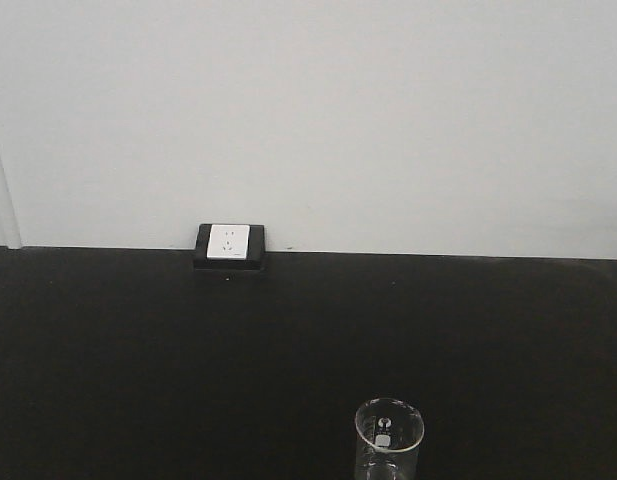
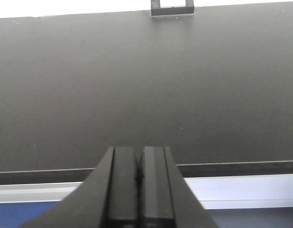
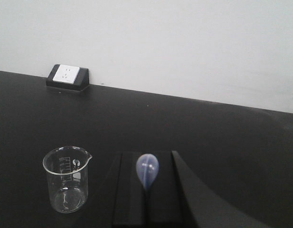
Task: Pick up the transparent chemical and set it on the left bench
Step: 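Lift the pipette up out of the beaker with the right gripper, then drive the base back and turn away, holding the pipette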
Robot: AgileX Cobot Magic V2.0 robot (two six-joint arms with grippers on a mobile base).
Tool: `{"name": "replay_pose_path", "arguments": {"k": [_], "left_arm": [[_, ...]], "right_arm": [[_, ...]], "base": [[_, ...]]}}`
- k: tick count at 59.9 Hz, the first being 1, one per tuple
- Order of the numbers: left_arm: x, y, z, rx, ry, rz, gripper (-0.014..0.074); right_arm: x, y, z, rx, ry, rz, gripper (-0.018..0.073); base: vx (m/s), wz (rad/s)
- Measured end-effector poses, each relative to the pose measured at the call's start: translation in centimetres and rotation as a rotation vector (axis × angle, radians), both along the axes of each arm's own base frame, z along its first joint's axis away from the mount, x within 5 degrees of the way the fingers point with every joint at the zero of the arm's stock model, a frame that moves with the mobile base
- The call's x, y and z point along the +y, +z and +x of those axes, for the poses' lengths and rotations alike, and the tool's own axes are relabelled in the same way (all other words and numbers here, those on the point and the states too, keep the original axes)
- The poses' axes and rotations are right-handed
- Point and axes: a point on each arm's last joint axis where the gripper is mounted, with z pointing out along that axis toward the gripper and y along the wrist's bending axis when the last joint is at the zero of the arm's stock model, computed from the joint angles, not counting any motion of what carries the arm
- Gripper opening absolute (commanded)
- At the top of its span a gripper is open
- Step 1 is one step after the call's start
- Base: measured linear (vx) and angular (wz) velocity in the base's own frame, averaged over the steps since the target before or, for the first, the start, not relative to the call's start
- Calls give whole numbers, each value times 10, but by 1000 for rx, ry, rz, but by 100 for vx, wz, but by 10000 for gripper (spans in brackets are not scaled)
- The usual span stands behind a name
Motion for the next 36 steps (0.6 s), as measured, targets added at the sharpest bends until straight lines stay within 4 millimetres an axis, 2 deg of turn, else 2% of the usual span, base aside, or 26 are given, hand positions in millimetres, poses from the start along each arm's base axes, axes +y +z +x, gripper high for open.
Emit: {"name": "replay_pose_path", "arguments": {"k": [36], "left_arm": [[0, 0, 0, 0, 0, 0, -3]], "right_arm": [[0, -3, -3, 27, 4, -4, -3]], "base": [[0, 0]]}}
